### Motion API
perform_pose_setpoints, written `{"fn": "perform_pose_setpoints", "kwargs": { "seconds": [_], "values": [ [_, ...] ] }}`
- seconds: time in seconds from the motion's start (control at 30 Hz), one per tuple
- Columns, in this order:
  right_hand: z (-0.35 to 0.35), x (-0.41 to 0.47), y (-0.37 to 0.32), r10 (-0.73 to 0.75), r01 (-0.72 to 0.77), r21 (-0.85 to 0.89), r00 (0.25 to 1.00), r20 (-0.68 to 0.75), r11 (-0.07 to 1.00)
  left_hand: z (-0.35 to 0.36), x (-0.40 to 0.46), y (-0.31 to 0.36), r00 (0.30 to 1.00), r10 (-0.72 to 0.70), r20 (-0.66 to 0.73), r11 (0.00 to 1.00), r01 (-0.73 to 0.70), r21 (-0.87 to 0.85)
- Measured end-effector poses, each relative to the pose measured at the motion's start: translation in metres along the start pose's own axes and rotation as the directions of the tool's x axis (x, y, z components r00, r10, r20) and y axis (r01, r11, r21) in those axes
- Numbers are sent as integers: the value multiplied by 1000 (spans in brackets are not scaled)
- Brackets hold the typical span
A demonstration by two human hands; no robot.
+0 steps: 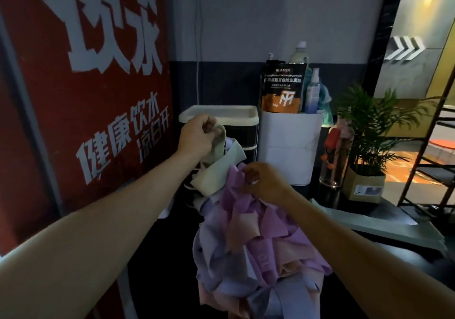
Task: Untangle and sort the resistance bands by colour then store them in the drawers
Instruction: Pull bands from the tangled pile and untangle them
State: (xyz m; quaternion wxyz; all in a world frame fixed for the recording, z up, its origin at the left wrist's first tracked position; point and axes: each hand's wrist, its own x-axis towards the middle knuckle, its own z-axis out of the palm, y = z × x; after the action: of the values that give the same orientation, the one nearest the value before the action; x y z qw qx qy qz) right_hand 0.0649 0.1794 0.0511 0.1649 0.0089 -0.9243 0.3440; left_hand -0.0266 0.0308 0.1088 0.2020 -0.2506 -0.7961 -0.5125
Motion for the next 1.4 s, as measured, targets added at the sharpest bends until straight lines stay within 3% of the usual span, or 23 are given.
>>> {"fn": "perform_pose_setpoints", "kwargs": {
  "seconds": [0.13, 0.23, 0.47, 0.6, 0.73, 0.9, 1.03, 1.07, 1.17, 1.2, 1.3, 1.4],
  "values": [
    [-23, 7, -12, -6, 9, 59, 999, -52, 998, 0, 8, 28, 996, 85, -5, 996, -85, -17],
    [-40, 12, -22, 36, -3, 256, 992, -125, 967, 0, 15, 53, 992, 119, -47, 988, -123, -93],
    [-77, 4, -40, 201, 23, 749, 957, -208, 663, 1, 16, 93, 994, 107, -30, 913, -110, -392],
    [-94, 4, -37, 265, 52, 844, 938, -225, 534, 3, 3, 97, 994, 93, 60, 847, -48, -530],
    [-97, -9, -12, 351, -19, 842, 914, -204, 539, 11, -19, 72, 964, 158, 214, 906, -55, -420],
    [-91, -27, 10, 351, -86, 763, 916, -192, 641, 22, -49, 41, 848, 131, 514, 980, -33, -195],
    [-86, -34, 15, 326, -102, 695, 924, -198, 712, 36, -49, 33, 928, 40, 369, 991, 9, -131],
    [-85, -34, 15, 320, -101, 699, 928, -190, 708, 41, -52, 35, 915, 23, 402, 989, 37, -142],
    [-85, -35, 12, 289, -73, 721, 940, -180, 689, 61, -67, 39, 789, -21, 615, 968, 169, -184],
    [-86, -35, 11, 273, -60, 720, 944, -184, 691, 67, -72, 39, 781, -18, 625, 974, 156, -167],
    [-90, -36, 12, 244, -27, 713, 948, -204, 701, 78, -75, 34, 884, 20, 468, 998, -46, 44],
    [-102, -38, 21, 283, -22, 685, 920, -271, 728, 74, -68, 30, 908, 96, 409, 980, -159, 123]
  ]
}}
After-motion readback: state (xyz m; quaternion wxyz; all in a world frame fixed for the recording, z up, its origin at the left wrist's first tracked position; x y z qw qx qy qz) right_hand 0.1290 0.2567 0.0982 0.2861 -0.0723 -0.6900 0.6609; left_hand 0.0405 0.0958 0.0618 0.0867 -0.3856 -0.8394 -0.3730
